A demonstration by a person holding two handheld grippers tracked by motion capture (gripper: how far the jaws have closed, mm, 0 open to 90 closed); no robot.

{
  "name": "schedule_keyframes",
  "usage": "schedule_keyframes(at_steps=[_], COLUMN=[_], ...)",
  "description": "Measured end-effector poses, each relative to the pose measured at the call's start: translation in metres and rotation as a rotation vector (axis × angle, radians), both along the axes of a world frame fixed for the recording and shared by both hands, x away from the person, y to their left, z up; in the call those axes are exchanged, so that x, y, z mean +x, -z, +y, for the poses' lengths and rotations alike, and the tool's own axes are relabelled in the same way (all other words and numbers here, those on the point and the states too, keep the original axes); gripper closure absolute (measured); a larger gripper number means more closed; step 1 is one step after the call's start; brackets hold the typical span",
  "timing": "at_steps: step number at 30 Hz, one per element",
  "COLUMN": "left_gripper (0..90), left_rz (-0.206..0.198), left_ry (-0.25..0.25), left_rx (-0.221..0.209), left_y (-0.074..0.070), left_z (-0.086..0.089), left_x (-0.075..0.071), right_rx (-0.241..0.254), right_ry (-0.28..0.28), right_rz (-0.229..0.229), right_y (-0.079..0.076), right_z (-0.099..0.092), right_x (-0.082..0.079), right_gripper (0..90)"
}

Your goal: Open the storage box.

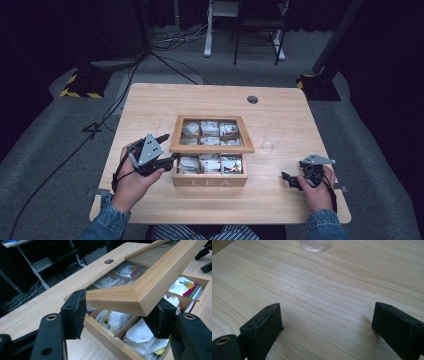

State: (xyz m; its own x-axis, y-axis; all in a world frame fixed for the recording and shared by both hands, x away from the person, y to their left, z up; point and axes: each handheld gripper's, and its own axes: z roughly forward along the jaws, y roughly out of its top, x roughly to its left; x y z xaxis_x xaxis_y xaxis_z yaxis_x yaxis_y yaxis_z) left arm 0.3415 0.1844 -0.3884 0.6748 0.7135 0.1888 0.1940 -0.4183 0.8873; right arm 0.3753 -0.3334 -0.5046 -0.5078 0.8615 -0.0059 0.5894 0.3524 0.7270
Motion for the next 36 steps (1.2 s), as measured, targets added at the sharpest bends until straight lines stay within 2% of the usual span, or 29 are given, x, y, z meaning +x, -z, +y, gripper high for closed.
schedule_keyframes(at_steps=[14,20,27,30,36], left_gripper=[40.8,41.9,42.1,42.4,44.1], left_rz=[-0.001,-0.007,0.02,0.019,0.039], left_ry=[0.012,0.0,-0.014,-0.024,-0.027], left_rx=[-0.052,-0.055,-0.07,-0.071,-0.125], left_y=[-0.016,-0.024,-0.031,-0.034,-0.035], left_z=[-0.003,-0.003,-0.005,-0.007,-0.006], left_x=[0.018,0.023,0.029,0.034,0.044], right_rx=[0.0,0.002,0.001,0.001,0.001], right_ry=[0.001,0.001,0.001,0.002,0.001], right_rz=[0.0,0.001,0.001,0.001,0.001], right_y=[0.0,0.0,0.0,0.0,0.0], right_z=[0.0,0.0,0.0,0.0,0.0], right_x=[0.0,0.0,0.0,0.0,0.0], right_gripper=[9.2,9.2,9.1,9.1,9.1])
